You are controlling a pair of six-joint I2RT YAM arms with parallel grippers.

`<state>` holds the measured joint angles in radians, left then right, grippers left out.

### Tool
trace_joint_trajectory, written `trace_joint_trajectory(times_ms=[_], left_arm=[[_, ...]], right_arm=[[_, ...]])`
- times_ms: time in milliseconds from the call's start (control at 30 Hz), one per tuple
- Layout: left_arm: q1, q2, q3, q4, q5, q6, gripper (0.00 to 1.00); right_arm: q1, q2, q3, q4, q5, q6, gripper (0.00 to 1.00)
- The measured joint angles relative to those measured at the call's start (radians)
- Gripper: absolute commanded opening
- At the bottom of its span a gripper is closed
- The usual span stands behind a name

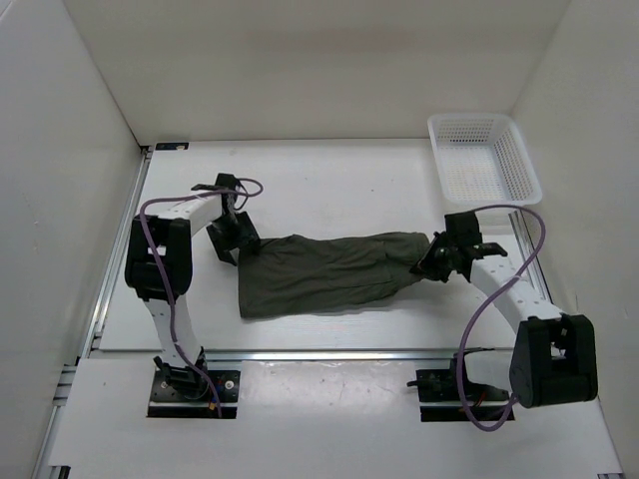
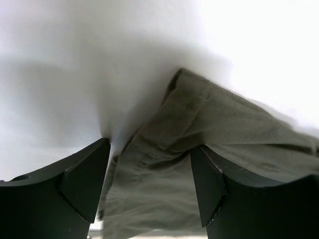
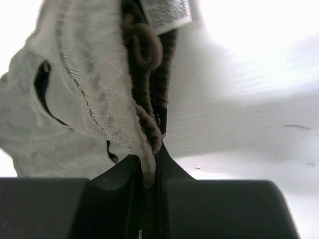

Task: Fold and stack the shorts
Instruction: Fold the shorts

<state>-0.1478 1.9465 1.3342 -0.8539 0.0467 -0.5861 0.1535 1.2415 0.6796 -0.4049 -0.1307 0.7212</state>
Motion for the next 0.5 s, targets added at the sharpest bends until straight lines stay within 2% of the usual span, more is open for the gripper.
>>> trace_joint_trajectory(times_ms=[233, 400, 500], left_arm=[[-0.105, -0.064, -0.06, -0.001, 0.016, -0.038, 0.79], [-0.109, -0.074, -0.058, 0.001, 0.028, -0.048, 0.88], [-0.096, -0.115, -0.057, -0.013, 0.032, -0.043, 0.85]], right_arm=[[0.03, -0.011, 0.22, -0.176, 0.127, -0.172, 0.0], [0.187, 0.064, 0.415, -0.249, 0.236, -0.235, 0.0], [0.272, 0.102, 0.484, -0.264, 0.285, -0.259, 0.0]])
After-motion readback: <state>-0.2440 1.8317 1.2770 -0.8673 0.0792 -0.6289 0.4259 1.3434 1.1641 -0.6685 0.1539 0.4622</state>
